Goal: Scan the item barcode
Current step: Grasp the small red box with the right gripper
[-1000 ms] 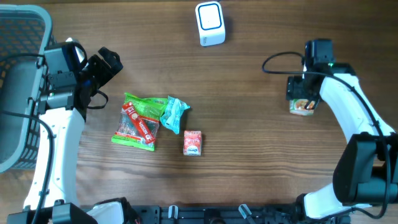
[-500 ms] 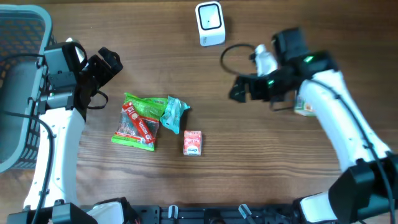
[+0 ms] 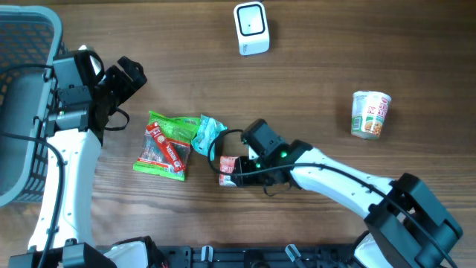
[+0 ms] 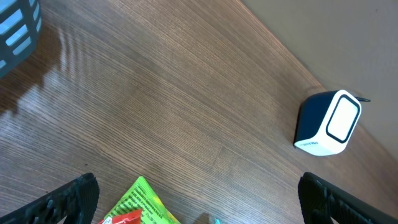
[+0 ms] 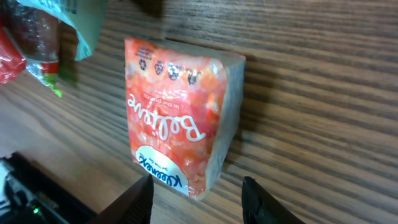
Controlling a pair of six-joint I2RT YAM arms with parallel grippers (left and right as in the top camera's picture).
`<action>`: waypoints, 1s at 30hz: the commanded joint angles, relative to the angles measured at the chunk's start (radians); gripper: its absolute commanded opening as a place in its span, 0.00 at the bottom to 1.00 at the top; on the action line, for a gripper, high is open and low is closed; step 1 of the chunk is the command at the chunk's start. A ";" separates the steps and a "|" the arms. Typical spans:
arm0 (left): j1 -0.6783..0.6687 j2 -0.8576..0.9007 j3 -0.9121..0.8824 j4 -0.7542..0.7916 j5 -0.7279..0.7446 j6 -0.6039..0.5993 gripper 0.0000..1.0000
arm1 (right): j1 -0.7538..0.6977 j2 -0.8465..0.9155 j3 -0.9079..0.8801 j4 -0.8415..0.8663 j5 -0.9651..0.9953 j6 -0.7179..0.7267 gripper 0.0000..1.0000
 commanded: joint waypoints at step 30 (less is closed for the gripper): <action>0.003 -0.005 0.001 0.002 0.005 0.005 1.00 | -0.257 -0.116 -0.112 0.264 -0.407 -0.216 0.04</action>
